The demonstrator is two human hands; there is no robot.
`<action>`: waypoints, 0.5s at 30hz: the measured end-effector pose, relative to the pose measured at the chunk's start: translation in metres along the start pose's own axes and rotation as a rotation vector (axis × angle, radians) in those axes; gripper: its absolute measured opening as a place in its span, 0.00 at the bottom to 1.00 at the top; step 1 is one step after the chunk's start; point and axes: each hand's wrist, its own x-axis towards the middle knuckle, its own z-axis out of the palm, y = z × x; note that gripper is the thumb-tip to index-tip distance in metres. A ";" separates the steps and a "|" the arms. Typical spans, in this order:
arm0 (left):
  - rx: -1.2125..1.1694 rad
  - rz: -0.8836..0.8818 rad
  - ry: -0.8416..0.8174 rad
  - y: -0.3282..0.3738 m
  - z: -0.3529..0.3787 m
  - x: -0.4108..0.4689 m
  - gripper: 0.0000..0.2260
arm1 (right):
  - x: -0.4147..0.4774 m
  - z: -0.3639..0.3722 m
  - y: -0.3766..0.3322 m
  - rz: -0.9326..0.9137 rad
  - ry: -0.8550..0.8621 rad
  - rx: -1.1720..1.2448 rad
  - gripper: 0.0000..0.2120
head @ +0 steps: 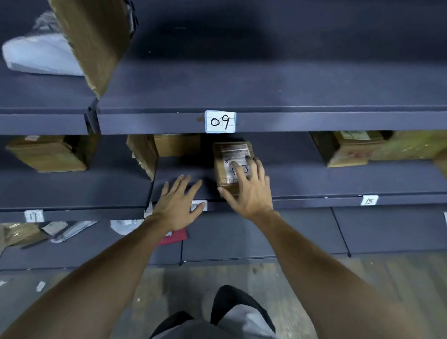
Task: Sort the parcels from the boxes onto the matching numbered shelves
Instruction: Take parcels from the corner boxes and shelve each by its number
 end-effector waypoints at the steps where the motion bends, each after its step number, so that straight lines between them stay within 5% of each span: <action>1: 0.004 0.007 0.007 -0.001 0.002 0.005 0.45 | 0.002 0.005 0.001 -0.010 -0.005 -0.004 0.33; 6: 0.024 0.010 0.058 -0.011 0.017 0.030 0.36 | 0.037 0.030 0.004 -0.092 -0.038 -0.038 0.30; 10: 0.022 0.008 0.106 -0.020 0.031 0.045 0.42 | 0.072 0.040 0.004 -0.100 -0.070 -0.070 0.34; 15: -0.023 0.055 0.218 -0.027 0.036 0.067 0.38 | 0.115 0.055 0.003 -0.122 -0.086 -0.091 0.36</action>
